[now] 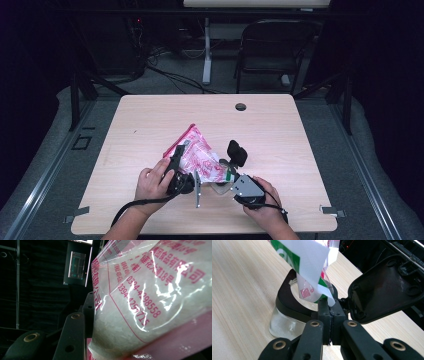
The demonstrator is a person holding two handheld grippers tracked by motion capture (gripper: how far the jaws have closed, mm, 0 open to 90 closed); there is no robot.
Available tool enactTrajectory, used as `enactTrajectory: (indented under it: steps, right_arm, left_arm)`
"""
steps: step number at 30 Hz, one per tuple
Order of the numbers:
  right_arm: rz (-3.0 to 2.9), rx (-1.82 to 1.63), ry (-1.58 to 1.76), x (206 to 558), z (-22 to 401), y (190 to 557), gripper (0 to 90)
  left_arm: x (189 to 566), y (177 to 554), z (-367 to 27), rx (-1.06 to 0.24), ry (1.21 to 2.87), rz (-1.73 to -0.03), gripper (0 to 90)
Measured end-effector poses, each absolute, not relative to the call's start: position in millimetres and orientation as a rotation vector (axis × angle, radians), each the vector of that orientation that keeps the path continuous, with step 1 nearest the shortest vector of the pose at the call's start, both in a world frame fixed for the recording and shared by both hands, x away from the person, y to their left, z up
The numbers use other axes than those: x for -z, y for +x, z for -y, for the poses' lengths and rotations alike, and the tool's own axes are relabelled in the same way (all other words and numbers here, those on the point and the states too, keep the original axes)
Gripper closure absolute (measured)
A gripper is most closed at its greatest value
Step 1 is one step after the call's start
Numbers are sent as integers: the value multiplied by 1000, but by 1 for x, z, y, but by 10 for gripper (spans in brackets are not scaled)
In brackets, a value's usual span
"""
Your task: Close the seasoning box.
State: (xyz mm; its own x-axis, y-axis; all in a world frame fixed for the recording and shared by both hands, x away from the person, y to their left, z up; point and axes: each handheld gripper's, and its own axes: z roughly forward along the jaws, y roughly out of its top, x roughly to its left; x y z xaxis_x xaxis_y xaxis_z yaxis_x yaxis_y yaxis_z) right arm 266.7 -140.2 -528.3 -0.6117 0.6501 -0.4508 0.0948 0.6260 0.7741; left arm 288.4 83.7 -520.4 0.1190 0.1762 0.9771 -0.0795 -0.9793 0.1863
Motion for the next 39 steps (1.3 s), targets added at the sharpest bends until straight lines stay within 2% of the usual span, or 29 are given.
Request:
enactTrajectory:
  steps: [39]
  right_arm:
    - [-2099,-937,578,529,139,266,897]
  left_arm:
    - [514,290,-81,-1991,2210,-56,638]
